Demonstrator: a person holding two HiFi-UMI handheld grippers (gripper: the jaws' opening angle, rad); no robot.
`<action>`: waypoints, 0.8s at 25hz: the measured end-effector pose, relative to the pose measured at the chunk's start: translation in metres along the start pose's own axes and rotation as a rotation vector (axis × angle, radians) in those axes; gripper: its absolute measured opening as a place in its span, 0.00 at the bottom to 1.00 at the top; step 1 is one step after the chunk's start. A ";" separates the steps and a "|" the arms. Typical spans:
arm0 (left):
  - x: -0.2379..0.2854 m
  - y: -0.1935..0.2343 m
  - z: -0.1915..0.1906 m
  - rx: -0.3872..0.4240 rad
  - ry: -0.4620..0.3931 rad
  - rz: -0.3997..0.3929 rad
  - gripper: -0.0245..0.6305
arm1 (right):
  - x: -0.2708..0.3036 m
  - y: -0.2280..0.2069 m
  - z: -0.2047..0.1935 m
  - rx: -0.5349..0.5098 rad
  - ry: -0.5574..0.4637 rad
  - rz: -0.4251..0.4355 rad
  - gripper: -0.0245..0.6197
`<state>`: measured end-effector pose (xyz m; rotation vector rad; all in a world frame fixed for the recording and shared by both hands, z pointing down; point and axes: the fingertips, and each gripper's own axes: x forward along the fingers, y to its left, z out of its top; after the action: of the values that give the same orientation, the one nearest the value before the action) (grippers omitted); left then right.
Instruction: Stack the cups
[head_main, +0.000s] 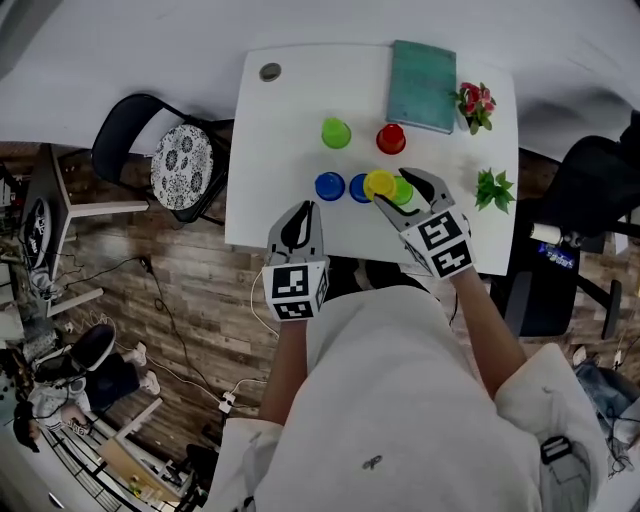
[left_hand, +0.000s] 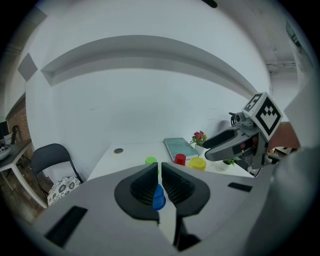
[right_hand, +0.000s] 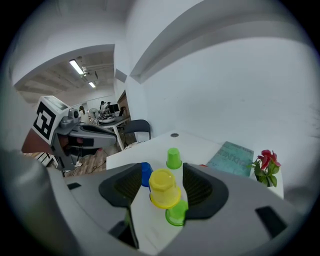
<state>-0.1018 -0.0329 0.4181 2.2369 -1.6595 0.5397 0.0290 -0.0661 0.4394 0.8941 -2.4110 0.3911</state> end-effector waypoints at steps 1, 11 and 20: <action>0.003 0.002 0.002 0.001 -0.003 -0.011 0.08 | -0.002 -0.002 0.001 0.004 -0.006 -0.014 0.44; 0.056 0.010 0.025 0.077 0.004 -0.176 0.09 | -0.022 -0.020 0.004 0.120 -0.025 -0.180 0.44; 0.102 0.014 0.028 0.156 0.041 -0.324 0.18 | -0.040 -0.025 0.005 0.211 -0.029 -0.342 0.44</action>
<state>-0.0848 -0.1357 0.4411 2.5200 -1.2359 0.6431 0.0692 -0.0665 0.4147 1.3873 -2.2120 0.5078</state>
